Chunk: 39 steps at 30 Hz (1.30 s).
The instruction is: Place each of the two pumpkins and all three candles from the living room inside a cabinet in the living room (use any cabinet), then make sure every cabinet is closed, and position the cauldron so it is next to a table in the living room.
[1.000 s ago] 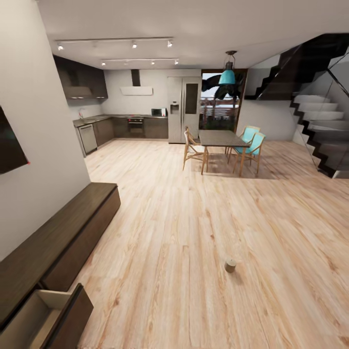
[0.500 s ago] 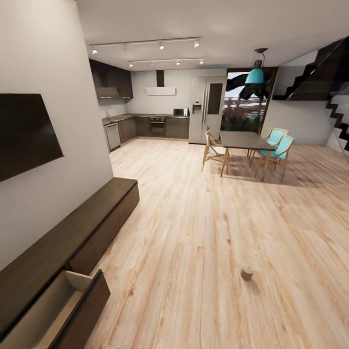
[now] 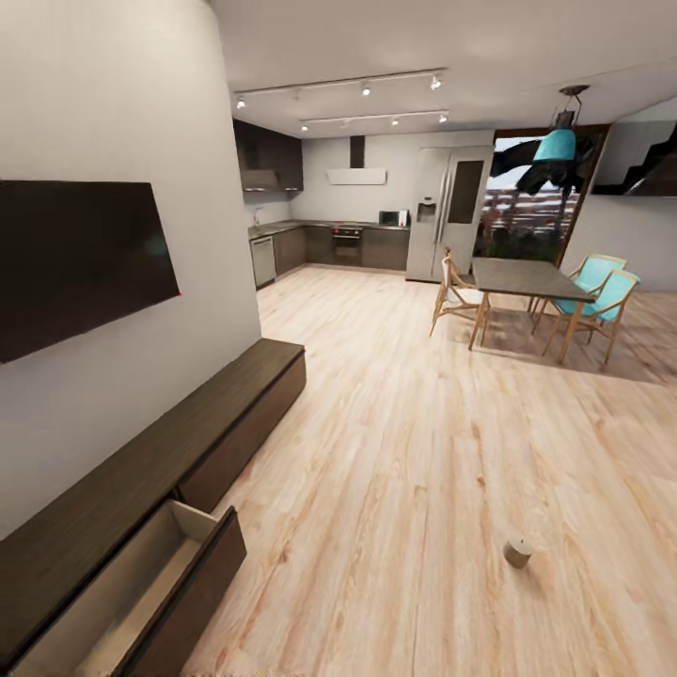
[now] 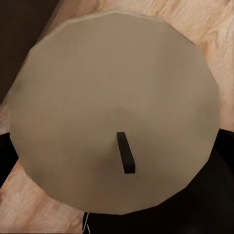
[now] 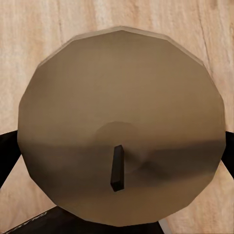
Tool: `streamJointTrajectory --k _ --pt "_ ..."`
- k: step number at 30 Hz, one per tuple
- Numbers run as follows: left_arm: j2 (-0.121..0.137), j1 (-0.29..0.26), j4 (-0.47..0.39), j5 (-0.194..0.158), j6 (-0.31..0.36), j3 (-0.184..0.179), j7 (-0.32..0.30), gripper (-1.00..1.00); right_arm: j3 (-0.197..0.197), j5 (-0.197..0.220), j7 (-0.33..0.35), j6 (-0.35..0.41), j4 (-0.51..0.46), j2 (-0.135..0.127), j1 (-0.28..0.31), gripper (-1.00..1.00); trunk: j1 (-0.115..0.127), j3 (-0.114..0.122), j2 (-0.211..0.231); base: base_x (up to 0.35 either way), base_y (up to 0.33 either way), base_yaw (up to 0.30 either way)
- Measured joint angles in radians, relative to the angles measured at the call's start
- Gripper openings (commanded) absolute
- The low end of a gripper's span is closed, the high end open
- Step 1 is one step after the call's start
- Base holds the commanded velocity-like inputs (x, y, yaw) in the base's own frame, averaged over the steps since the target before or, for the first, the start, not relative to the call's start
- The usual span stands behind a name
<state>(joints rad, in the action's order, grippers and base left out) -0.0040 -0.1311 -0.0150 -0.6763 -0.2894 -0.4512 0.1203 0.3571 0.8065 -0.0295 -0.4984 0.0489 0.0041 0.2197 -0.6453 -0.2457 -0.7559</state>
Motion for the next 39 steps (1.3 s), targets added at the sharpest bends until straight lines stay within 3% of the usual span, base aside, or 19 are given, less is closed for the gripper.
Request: streamJointTrajectory --k 21,39 --pt "-0.010 0.003 0.001 0.001 0.000 -0.002 -0.001 -1.00 -0.001 -0.001 -0.001 0.000 0.000 0.013 0.000 -1.00 0.000 0.000 0.000 0.000 -0.004 0.289" --pt "-0.016 0.003 0.001 0.000 0.000 -0.001 -0.001 -1.00 -0.001 -0.002 -0.001 0.000 -0.001 0.017 0.000 -1.00 0.000 0.000 0.000 0.018 -0.192 0.289"
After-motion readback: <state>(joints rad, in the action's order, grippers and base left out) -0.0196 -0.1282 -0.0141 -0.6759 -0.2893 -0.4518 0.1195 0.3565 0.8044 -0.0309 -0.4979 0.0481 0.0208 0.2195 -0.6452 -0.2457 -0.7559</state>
